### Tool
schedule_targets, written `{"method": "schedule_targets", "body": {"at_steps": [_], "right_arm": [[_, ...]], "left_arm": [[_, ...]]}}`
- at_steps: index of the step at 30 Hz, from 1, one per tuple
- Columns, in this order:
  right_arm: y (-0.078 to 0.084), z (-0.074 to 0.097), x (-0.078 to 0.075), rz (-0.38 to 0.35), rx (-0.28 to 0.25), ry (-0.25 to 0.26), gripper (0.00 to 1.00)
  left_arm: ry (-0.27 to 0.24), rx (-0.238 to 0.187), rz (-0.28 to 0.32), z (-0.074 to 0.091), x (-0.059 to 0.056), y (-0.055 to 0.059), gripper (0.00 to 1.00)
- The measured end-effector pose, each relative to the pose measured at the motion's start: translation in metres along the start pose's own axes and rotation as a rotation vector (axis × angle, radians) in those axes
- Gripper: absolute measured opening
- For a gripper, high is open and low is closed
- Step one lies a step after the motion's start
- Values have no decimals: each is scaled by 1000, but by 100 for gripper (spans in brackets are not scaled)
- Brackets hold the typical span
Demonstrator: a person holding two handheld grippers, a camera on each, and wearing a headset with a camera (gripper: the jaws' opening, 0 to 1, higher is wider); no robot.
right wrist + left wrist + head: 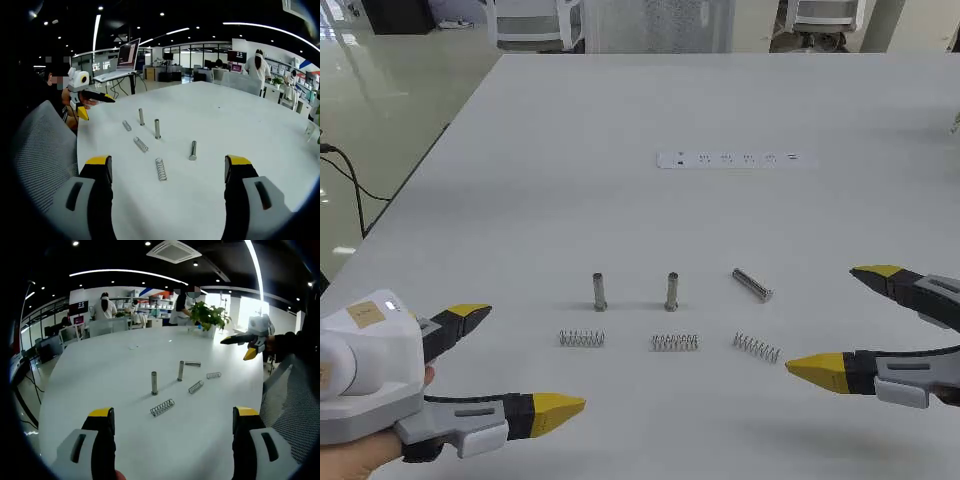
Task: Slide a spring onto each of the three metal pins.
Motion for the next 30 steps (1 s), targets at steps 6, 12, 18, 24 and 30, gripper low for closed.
{"method": "schedule_targets", "body": {"at_steps": [6,12,18,24,30], "right_arm": [[1,0,0,-1,1,-1,94],[2,-1,0,-2,6,-4,94],[2,-2,-1,-4,10,-4,94],[2,-2,0,-8,12,-3,94],[3,-2,0,-8,16,-4,93]], "left_arm": [[6,5,0,-2,-1,0,97],[7,7,3,-3,-1,0,97],[6,7,4,-3,0,0,97],[11,7,7,-3,0,0,97],[11,8,8,-4,0,0,97]]}}
Point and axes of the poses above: the centre of the closed fingertips' face, and the gripper's own axes: z roughly backward along the fingers, x roughly to its left, y roughly out of its underside, the point moved 10 cm from there along z, roughly backward along the fingers, and after that the axes turned 2 degrees about y, right-handed, at the moved point
